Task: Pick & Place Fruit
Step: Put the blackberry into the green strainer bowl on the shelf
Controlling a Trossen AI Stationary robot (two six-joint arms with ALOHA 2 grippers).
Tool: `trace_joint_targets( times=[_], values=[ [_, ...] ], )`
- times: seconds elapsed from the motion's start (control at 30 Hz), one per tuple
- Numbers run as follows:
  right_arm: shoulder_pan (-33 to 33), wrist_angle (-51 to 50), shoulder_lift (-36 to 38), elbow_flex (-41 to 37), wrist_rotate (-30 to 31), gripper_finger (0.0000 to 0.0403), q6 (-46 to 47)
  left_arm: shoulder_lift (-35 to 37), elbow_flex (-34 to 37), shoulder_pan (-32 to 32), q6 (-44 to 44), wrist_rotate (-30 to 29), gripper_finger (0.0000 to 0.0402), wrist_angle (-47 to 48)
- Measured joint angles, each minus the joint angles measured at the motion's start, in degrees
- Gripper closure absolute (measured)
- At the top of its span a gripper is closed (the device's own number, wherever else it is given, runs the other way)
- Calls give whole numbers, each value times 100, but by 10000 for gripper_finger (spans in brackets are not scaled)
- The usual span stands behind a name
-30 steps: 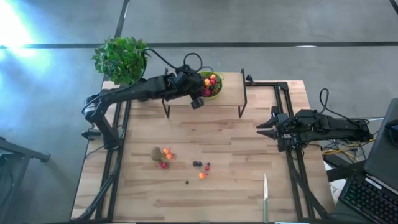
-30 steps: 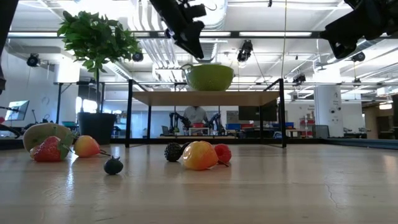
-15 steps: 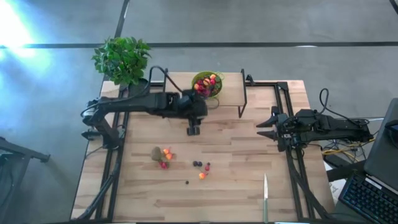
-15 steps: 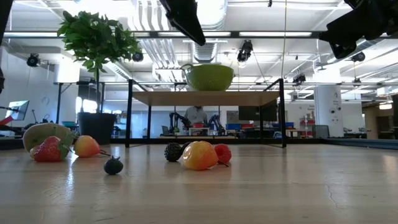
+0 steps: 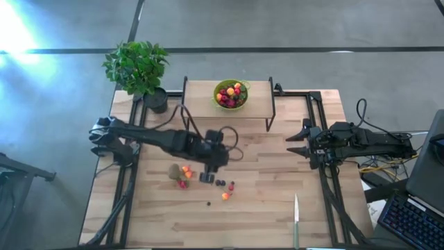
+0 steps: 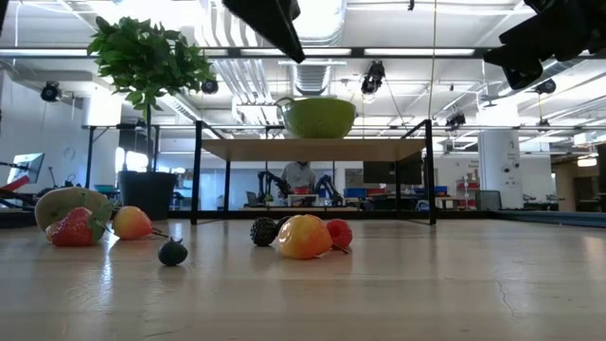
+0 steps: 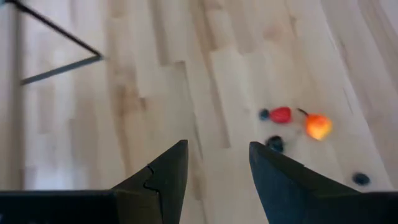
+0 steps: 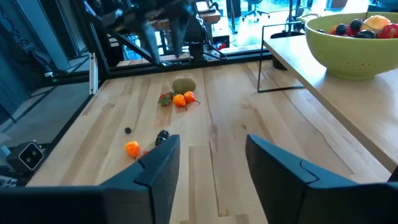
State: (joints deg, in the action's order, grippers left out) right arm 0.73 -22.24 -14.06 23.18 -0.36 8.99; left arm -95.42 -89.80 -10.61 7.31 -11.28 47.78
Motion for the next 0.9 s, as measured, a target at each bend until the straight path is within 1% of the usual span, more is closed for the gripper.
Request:
trace_joint_targets(
  times=[0.17,0.3,0.43,0.6,0.8,0.9],
  values=[
    [0,0,0,0,0,214,0,-2,474,-288,-138,5,225,-212],
    [0,0,0,0,0,211,0,-4,1026,-421,-278,1,225,-884],
    [0,0,0,0,0,206,0,-4,1626,-504,-282,1,225,-1751],
    [1,1,0,0,0,202,0,-7,2206,-534,-287,53,225,-2436],
    [1,0,0,0,0,212,0,-7,2669,-535,-509,304,225,-3078],
    [0,0,0,0,0,221,0,-7,2847,-562,-395,345,225,-3138]
  ],
)
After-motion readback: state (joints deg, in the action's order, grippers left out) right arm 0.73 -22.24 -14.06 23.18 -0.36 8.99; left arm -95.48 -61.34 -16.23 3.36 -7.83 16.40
